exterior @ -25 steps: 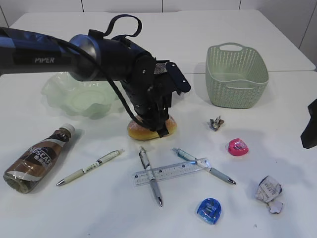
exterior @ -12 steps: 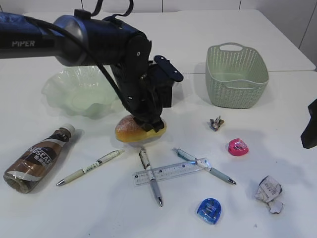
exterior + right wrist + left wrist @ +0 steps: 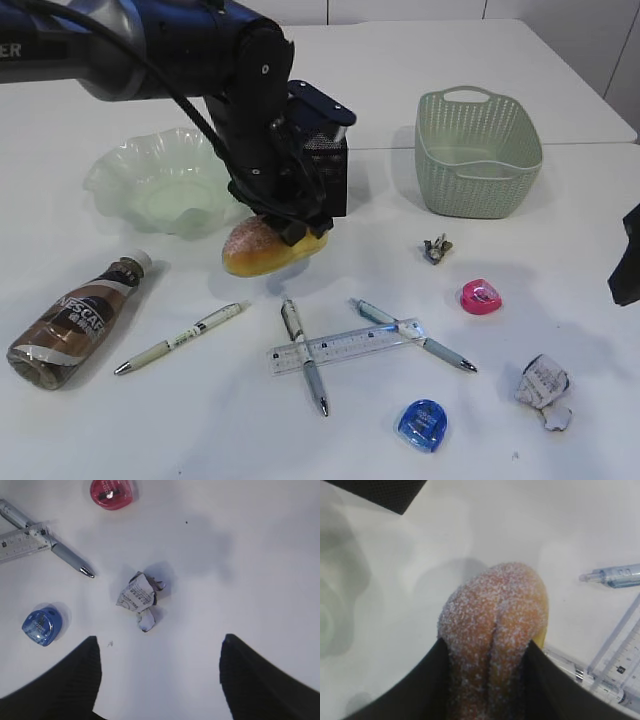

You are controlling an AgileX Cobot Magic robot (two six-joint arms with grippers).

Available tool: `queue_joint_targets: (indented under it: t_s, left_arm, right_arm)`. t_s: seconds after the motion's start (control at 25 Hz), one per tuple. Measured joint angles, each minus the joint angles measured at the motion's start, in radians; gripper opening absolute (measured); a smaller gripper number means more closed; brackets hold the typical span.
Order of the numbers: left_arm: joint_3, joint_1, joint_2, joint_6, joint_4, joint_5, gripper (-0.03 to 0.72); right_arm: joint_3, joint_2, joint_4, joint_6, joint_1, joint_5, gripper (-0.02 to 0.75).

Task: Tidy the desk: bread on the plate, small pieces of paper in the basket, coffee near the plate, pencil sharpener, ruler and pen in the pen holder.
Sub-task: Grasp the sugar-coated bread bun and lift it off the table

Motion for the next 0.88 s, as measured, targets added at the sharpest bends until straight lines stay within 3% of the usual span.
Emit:
queue_joint_targets:
  t_s: [0.56, 0.88]
  left_arm:
    - [-0.295, 0.002, -0.002, -0.14, 0.123, 0.289, 0.283]
    - [-0.323, 0.075, -0.004, -0.151, 0.186, 0.307, 0.29]
  right_arm:
    - [0.0, 0.0, 0.006, 0.007, 0.0, 0.049, 0.573]
    - [0.0, 0.0, 0.008, 0.009, 0.0, 0.061, 0.572]
